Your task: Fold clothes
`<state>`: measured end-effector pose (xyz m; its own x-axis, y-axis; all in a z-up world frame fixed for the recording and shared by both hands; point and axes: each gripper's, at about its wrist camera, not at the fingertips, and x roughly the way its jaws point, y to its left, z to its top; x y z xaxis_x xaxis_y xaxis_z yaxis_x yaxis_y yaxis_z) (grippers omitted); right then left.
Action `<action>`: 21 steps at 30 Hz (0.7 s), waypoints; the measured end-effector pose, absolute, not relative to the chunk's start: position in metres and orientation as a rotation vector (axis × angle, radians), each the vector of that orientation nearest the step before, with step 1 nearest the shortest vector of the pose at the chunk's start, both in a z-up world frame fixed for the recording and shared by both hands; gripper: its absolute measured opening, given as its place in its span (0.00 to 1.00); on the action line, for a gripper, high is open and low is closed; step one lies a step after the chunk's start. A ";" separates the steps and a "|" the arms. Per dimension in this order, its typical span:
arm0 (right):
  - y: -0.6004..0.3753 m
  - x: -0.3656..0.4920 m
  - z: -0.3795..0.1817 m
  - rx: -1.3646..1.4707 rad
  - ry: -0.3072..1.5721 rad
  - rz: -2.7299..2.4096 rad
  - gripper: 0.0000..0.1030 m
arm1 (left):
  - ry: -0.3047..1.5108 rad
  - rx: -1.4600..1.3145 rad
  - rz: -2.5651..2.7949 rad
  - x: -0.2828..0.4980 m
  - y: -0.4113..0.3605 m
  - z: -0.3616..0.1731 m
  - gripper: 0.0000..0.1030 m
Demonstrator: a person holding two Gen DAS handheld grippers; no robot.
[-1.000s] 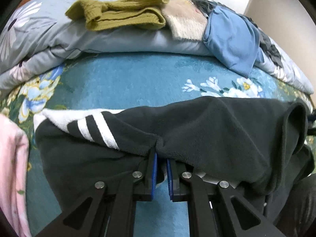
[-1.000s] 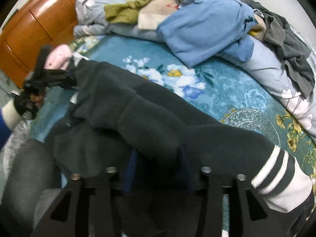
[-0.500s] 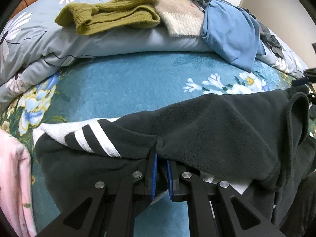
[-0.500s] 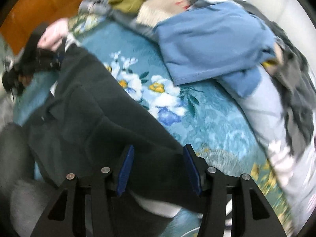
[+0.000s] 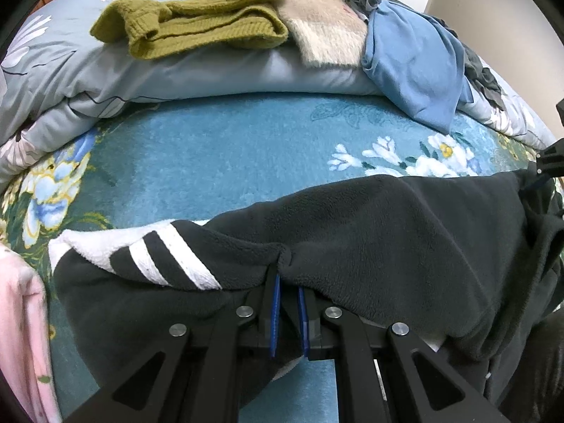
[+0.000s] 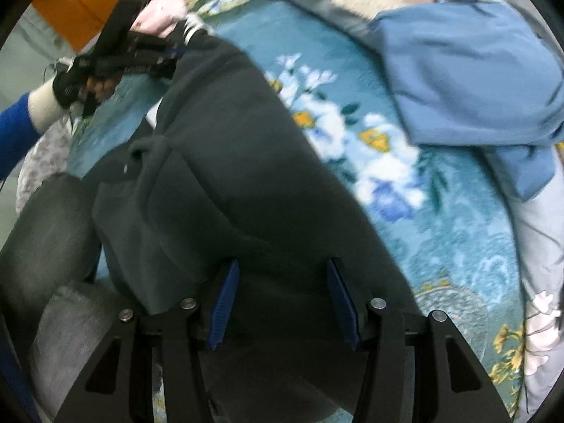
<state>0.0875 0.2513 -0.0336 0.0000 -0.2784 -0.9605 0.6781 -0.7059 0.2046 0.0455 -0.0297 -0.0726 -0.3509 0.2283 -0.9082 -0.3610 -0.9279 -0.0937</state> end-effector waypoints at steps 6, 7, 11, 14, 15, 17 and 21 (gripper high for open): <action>0.254 0.098 -0.036 1.594 0.418 -1.855 0.39 | 0.201 -1.509 2.325 0.047 -0.028 -0.072 0.10; 0.255 0.100 -0.035 1.588 0.416 -1.870 0.35 | 0.201 -1.503 2.330 0.047 -0.028 -0.072 0.11; 0.262 0.105 -0.028 1.565 0.352 -1.955 0.11 | 0.209 -1.460 2.358 0.048 -0.027 -0.067 0.08; 0.277 0.101 -0.018 1.538 0.250 -2.048 0.07 | 0.139 -1.420 2.394 0.043 -0.032 -0.059 0.07; 0.283 0.098 -0.014 1.525 0.214 -2.085 0.07 | 0.106 -1.406 2.407 0.039 -0.035 -0.055 0.07; 0.293 0.090 -0.003 1.492 0.166 -2.166 0.06 | 0.045 -1.381 2.429 0.028 -0.038 -0.047 0.06; 0.319 0.064 0.021 1.411 0.097 -2.366 0.06 | -0.021 -1.334 2.481 -0.003 -0.038 -0.033 0.05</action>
